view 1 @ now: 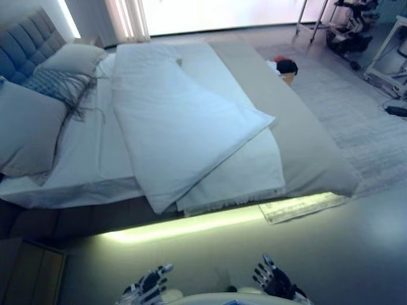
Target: Make the bed neatly
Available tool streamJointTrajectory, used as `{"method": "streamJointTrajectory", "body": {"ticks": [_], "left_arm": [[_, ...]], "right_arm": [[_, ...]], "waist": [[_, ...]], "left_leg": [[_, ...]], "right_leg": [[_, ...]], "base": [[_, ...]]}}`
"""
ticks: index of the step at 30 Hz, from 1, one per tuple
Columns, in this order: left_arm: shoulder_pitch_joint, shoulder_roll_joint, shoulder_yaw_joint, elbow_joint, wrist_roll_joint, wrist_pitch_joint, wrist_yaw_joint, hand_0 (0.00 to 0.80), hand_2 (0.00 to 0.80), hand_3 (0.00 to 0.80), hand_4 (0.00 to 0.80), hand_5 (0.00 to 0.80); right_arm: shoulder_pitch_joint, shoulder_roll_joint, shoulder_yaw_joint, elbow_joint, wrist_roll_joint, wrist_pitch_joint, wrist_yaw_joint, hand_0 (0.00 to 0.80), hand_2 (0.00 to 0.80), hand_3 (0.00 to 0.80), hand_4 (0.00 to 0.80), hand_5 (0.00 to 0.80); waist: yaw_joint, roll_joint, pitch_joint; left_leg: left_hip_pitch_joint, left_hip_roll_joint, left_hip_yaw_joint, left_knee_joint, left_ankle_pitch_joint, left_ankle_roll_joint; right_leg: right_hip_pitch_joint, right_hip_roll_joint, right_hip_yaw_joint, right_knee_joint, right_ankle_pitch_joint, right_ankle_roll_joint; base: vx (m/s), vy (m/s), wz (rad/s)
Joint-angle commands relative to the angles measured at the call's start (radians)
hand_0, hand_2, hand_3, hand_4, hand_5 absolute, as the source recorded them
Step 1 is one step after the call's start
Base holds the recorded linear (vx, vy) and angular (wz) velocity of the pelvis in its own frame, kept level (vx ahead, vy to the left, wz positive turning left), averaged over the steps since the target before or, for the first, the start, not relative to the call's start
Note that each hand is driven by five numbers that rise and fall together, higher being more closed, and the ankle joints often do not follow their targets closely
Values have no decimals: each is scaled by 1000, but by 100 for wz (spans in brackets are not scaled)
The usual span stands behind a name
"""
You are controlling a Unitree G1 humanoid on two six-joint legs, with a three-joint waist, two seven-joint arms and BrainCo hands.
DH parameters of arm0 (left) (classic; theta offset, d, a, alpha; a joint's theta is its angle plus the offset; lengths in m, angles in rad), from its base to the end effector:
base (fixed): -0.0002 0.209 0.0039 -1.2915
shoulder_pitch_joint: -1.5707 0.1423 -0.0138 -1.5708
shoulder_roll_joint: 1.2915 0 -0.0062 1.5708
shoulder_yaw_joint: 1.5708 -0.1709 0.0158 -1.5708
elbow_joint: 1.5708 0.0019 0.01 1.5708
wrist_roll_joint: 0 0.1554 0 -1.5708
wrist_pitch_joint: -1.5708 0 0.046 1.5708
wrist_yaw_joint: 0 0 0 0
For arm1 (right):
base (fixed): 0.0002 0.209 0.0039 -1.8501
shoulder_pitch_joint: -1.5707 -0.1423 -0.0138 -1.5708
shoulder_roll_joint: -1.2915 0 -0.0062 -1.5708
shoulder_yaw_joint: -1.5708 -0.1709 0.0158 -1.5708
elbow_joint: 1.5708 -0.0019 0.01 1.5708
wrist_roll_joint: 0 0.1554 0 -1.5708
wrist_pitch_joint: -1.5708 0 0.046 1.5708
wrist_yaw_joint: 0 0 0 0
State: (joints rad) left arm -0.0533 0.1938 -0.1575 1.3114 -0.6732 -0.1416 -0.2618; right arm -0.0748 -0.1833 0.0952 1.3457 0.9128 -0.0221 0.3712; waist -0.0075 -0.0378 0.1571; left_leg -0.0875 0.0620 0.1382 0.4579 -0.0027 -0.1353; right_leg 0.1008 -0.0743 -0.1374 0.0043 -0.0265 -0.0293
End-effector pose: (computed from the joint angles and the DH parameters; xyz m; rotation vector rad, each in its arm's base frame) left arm 0.0867 0.2123 -0.1204 -0.4049 1.0108 0.1862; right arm 0.0839 -0.2105 -0.1227 0.7355 0.9895 -0.2822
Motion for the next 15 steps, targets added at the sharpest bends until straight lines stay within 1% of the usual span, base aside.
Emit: {"method": "streamJointTrajectory", "body": {"ticks": [1,2,3,4,5,6,7,8,9,10,11,12,13,14,15], "left_arm": [[-13,-37,28,15,-59,-12,1,0,0,0,0,0],[-8,-37,35,20,-69,-12,7,0,0,0,0,0],[-1,-37,37,23,-94,-14,12,0,0,0,0,0],[6,-38,45,25,-118,-16,20,0,0,0,0,0],[12,-41,51,27,-131,-18,27,0,0,0,0,0],[18,-45,58,29,-139,-19,35,0,0,0,0,0],[24,-50,69,33,-138,-24,43,0,0,0,0,0],[29,-53,77,36,-136,-29,45,0,0,0,0,0],[34,-52,89,42,-136,-32,44,0,0,0,0,0],[34,-50,100,47,-130,-29,45,0,0,0,0,0],[36,-46,107,52,-126,-27,45,0,0,0,0,0],[39,-39,116,62,-113,-25,47,0,0,0,0,0],[41,-35,121,67,-105,-25,46,0,0,0,0,0],[43,-28,122,68,-96,-21,37,0,0,0,0,0],[45,-20,117,65,-78,-10,30,0,0,0,0,0]], "right_arm": [[-46,-43,9,31,-40,-4,-15,0,0,0,0,0],[-46,-48,6,35,-42,0,-12,0,0,0,0,0],[-42,-51,2,40,-46,2,-8,0,0,0,0,0],[-38,-56,-5,45,-50,5,-2,0,0,0,0,0],[-35,-60,-8,52,-46,6,3,0,0,0,0,0],[-31,-63,-10,56,-43,7,5,0,0,0,0,0],[-25,-64,-16,57,-48,8,6,0,0,0,0,0],[-21,-64,-19,57,-47,8,7,0,0,0,0,0],[-19,-62,-25,59,-48,8,14,0,0,0,0,0],[-19,-58,-29,64,-48,5,15,0,0,0,0,0],[-19,-53,-29,66,-42,3,12,0,0,0,0,0],[-13,-44,-41,64,-25,6,12,0,0,0,0,0],[-7,-40,-48,63,-11,7,23,0,0,0,0,0],[4,-33,-56,63,-6,4,44,0,0,0,0,0],[12,-26,-59,59,-17,0,58,0,0,0,0,0]], "waist": [[19,34,43],[25,44,49],[37,60,52],[53,64,57],[66,60,62],[78,58,63],[87,59,63],[92,61,62],[95,61,59],[100,59,54],[105,57,49],[116,52,36],[120,48,28],[122,43,14],[120,41,-1]], "left_leg": [[-50,-1,19,-148,72,72],[-49,8,23,-235,101,64],[-68,21,14,-366,157,50],[-89,24,-5,-466,187,43],[-102,24,-19,-525,197,39],[-132,30,-35,-545,200,34],[-153,42,-36,-545,208,28],[-153,52,-25,-545,212,25],[-141,65,3,-536,200,30],[-132,68,21,-529,186,37],[-124,69,24,-521,188,37],[-126,67,19,-477,185,42],[-133,61,13,-440,175,45],[-139,49,11,-402,157,56],[-135,42,19,-381,140,70]], "right_leg": [[61,47,21,10,-3,39],[77,55,29,9,-16,42],[103,72,49,5,-33,46],[135,77,74,-2,-50,50],[159,72,87,-5,-62,55],[177,67,97,-8,-76,58],[199,62,99,-8,-101,62],[214,54,95,-5,-119,68],[230,33,80,8,-140,83],[244,11,65,19,-154,100],[256,-7,51,28,-166,112],[278,-41,27,52,-176,128],[288,-56,19,68,-179,135],[294,-74,16,93,-175,141],[284,-94,6,132,-156,153]], "base": [[328,170,-22],[379,203,-18],[431,201,-12],[438,180,-5],[411,148,3],[395,159,3],[387,186,-9],[413,235,-33],[416,254,-53],[427,254,-63],[540,287,-56],[552,285,-42],[614,327,-31],[555,339,-20],[526,349,-14]]}}
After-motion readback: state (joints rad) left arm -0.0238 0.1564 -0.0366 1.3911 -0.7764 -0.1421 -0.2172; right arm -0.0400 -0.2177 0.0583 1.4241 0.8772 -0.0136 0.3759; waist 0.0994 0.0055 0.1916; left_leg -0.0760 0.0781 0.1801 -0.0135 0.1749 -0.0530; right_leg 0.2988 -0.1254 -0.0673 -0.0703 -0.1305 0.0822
